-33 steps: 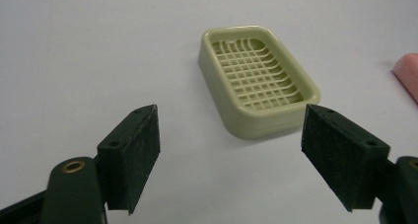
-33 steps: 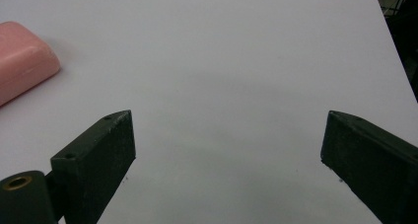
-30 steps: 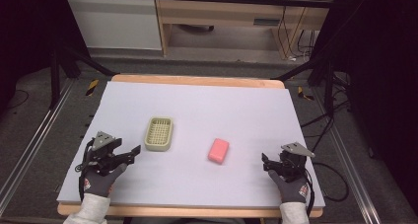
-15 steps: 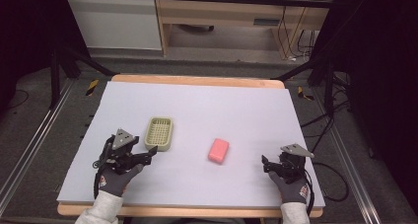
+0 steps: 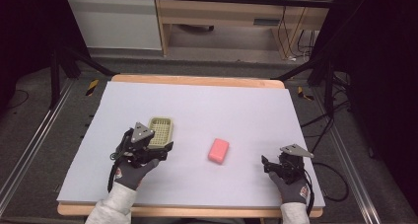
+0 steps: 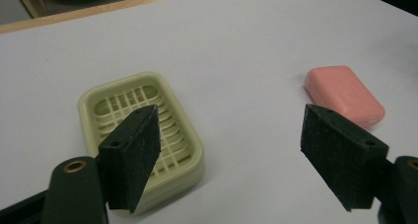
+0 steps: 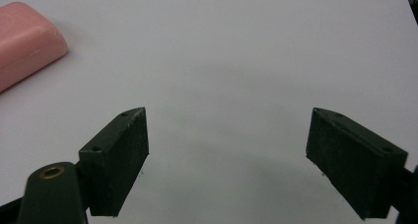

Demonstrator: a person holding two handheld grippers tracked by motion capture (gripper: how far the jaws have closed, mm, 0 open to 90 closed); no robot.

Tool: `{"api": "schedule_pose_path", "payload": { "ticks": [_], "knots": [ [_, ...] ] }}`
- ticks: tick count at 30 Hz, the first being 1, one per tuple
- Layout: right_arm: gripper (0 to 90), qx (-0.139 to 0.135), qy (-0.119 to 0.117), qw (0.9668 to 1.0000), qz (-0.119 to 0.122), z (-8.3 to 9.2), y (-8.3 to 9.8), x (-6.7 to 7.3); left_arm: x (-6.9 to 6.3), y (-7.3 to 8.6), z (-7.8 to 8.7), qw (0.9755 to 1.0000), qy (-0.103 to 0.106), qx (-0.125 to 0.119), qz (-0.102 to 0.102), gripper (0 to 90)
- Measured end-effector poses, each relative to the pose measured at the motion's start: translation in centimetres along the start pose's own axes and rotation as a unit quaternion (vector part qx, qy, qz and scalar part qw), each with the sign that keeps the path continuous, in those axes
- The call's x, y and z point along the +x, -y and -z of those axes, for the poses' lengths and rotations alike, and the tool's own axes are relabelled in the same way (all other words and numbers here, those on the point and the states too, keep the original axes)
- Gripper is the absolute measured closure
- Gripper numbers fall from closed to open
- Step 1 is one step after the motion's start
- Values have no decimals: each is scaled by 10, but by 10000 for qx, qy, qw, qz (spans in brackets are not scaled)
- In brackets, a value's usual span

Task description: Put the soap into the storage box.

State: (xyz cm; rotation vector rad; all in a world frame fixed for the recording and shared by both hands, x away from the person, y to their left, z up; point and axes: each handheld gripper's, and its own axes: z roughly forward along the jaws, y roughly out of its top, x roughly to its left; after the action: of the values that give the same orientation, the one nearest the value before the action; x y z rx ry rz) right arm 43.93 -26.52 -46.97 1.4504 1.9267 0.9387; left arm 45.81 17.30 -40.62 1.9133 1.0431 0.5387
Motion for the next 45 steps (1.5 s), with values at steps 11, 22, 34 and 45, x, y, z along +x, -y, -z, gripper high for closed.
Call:
{"api": "schedule_pose_path", "payload": {
  "ticks": [11,22,34,45],
  "knots": [
    [179,11,-29,10000,14,-1,0,0,-23,-9,-22,9996,202,106,-153,226],
    [176,-26,23,10000,-21,-1,0,-1,-42,-19,-41,9986,318,256,-331,226],
    [174,-8,-11,10000,-41,-2,0,-1,-64,-29,-60,9968,447,389,-529,225],
    [174,29,-17,10000,-58,-3,0,0,-80,-31,-80,9956,554,499,-573,224]
  ]
}}
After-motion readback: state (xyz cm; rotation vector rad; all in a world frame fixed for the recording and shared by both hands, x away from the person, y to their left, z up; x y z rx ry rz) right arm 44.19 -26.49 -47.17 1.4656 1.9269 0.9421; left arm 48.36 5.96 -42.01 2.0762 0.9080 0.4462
